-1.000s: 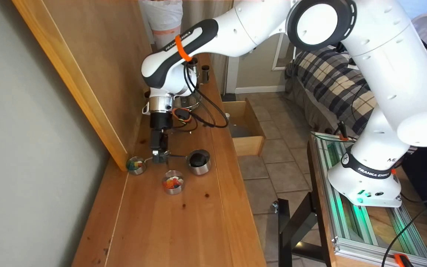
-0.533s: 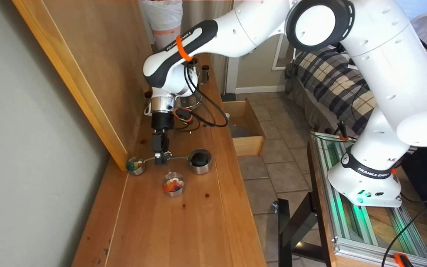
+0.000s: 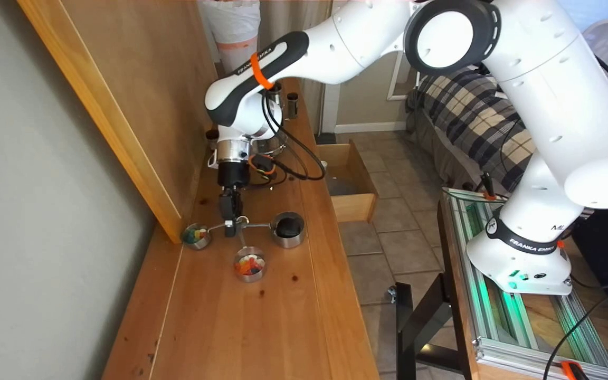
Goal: Move the measuring cups to the right
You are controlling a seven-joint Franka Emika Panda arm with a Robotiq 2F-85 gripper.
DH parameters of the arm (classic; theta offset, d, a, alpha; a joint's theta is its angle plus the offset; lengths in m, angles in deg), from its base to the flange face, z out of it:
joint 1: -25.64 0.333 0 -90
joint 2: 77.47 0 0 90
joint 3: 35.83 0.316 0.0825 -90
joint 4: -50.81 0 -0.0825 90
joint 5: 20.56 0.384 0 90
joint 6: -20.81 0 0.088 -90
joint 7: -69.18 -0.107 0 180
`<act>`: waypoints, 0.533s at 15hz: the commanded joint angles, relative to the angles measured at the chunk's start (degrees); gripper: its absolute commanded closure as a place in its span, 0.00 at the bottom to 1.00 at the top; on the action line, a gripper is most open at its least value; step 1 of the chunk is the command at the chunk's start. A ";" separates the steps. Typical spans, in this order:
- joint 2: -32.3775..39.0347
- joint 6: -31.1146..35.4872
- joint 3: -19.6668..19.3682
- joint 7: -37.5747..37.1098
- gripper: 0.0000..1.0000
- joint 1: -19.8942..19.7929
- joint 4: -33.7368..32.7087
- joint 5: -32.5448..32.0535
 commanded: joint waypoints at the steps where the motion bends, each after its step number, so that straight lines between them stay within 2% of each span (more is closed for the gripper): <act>1: 1.56 -3.28 -0.40 -1.10 0.99 -0.12 -2.28 1.61; 6: 1.71 -5.84 -0.67 -0.85 0.98 0.00 -2.46 1.23; 8: 1.77 -6.49 -0.76 -0.50 0.73 0.00 -2.55 1.18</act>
